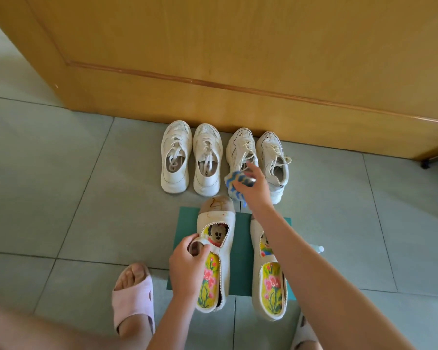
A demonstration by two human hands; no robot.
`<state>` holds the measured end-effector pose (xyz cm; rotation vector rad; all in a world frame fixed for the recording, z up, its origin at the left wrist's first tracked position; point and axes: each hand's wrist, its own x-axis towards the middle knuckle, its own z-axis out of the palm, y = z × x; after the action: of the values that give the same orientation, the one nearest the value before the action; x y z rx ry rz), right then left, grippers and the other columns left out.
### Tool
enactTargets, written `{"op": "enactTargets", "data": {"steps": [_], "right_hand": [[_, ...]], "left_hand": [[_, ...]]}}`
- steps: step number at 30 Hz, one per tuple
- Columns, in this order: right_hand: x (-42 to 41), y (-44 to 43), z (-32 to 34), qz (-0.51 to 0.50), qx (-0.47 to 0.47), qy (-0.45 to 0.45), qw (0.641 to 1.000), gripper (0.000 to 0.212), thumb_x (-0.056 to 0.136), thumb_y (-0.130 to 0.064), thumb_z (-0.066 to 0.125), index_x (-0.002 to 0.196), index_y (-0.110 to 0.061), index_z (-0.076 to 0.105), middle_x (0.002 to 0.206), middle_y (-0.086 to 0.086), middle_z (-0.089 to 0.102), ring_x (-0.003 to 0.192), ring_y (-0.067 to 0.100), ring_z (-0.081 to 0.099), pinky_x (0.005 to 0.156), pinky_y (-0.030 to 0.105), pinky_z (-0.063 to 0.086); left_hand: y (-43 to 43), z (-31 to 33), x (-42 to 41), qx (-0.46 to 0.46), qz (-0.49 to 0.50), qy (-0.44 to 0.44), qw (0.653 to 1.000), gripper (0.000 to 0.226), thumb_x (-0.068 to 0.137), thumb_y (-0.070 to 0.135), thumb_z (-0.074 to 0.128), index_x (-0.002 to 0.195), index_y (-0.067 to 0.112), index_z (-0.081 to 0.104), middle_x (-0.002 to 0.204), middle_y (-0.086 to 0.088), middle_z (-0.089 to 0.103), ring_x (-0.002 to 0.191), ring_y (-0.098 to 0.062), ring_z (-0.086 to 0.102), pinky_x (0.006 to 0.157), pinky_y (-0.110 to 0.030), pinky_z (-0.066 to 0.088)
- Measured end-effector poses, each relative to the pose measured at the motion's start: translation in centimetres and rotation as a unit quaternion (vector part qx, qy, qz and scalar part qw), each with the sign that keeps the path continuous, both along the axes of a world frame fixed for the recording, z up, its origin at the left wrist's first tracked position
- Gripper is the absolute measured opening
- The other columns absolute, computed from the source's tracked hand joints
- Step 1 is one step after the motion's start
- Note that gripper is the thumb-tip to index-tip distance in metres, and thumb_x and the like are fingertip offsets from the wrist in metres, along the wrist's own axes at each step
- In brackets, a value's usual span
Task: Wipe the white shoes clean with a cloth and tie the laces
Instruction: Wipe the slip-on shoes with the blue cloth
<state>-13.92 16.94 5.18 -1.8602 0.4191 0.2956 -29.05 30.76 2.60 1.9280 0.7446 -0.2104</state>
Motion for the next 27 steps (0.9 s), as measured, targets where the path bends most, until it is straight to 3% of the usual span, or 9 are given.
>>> {"op": "enactTargets", "data": {"steps": [2,5,7,10,12,15,20,23,27], "right_hand": [[0.3,0.6,-0.2,0.034,-0.051,-0.029,0.998,0.056,0.083,0.003,0.061,0.135,-0.013,0.044,0.113,0.001,0.051,0.092,0.015,0.053,0.05,0.007,0.043],[-0.3,1.4,-1.1,0.111,-0.115,-0.038,0.986,0.031,0.08,0.002,0.065,0.111,-0.004,0.064,0.096,0.002,0.056,0.088,0.015,0.053,0.062,0.013,0.04],[-0.9,1.5,-1.5,0.131,-0.096,-0.045,0.986,0.022,0.081,-0.005,0.069,0.103,-0.002,0.069,0.095,0.002,0.058,0.091,0.013,0.053,0.067,0.01,0.038],[-1.2,1.4,-2.1,0.17,-0.053,-0.027,0.984,0.019,0.084,-0.015,0.068,0.098,-0.003,0.073,0.113,0.006,0.062,0.112,0.009,0.051,0.092,0.018,0.039],[-1.3,1.3,-2.0,0.169,-0.017,0.007,0.985,0.018,0.085,-0.015,0.067,0.098,-0.004,0.073,0.11,0.006,0.066,0.106,0.012,0.057,0.086,0.018,0.042],[-1.3,1.2,-2.3,0.168,-0.045,-0.018,0.985,0.018,0.083,-0.014,0.069,0.101,-0.011,0.072,0.107,0.006,0.067,0.094,0.014,0.06,0.077,0.013,0.045],[-1.9,1.5,-2.7,0.189,-0.106,-0.05,0.975,0.031,0.084,-0.012,0.068,0.114,-0.016,0.067,0.097,-0.003,0.059,0.101,0.024,0.055,0.091,0.033,0.046],[-2.6,1.5,-2.7,0.19,-0.132,-0.092,0.968,0.025,0.083,-0.009,0.067,0.109,-0.012,0.07,0.089,-0.011,0.053,0.103,0.021,0.048,0.089,0.026,0.037],[-4.7,1.6,-2.4,0.191,-0.149,-0.117,0.963,0.02,0.083,-0.007,0.068,0.103,-0.007,0.072,0.095,-0.001,0.054,0.103,0.018,0.046,0.087,0.016,0.031]], "left_hand": [[0.0,0.0,0.0,0.003,0.001,-0.002,1.0,0.034,0.081,0.03,0.069,0.112,0.018,0.064,0.1,0.004,0.067,0.092,-0.013,0.06,0.071,-0.023,0.043],[-0.1,0.1,0.0,0.009,-0.003,-0.003,1.0,0.034,0.081,0.03,0.069,0.112,0.019,0.063,0.101,0.004,0.067,0.091,-0.012,0.059,0.068,-0.02,0.041],[-0.1,0.1,0.0,0.009,-0.003,-0.005,1.0,0.034,0.081,0.031,0.069,0.113,0.019,0.063,0.101,0.004,0.066,0.092,-0.011,0.059,0.068,-0.019,0.04],[-0.2,0.1,0.0,0.007,-0.004,-0.005,1.0,0.034,0.082,0.032,0.069,0.113,0.019,0.062,0.101,0.004,0.066,0.092,-0.011,0.059,0.067,-0.017,0.041],[-0.2,0.1,-0.1,0.001,-0.004,-0.004,1.0,0.034,0.082,0.032,0.069,0.113,0.019,0.062,0.101,0.004,0.065,0.091,-0.011,0.059,0.065,-0.015,0.041],[-0.1,0.1,0.0,-0.002,-0.006,-0.001,1.0,0.034,0.082,0.032,0.069,0.112,0.02,0.061,0.1,0.004,0.065,0.091,-0.011,0.059,0.063,-0.013,0.04],[-0.3,0.1,0.1,-0.014,0.003,0.003,1.0,0.033,0.082,0.031,0.069,0.112,0.02,0.061,0.1,0.005,0.065,0.09,-0.009,0.059,0.063,-0.013,0.041],[-0.4,0.3,0.0,-0.018,0.014,-0.001,1.0,0.029,0.082,0.03,0.069,0.109,0.02,0.063,0.096,0.006,0.065,0.087,-0.007,0.059,0.062,-0.012,0.04],[-0.5,0.3,0.0,-0.013,0.024,0.001,1.0,0.026,0.082,0.03,0.068,0.106,0.021,0.063,0.093,0.006,0.066,0.086,-0.008,0.059,0.062,-0.015,0.041]]}}
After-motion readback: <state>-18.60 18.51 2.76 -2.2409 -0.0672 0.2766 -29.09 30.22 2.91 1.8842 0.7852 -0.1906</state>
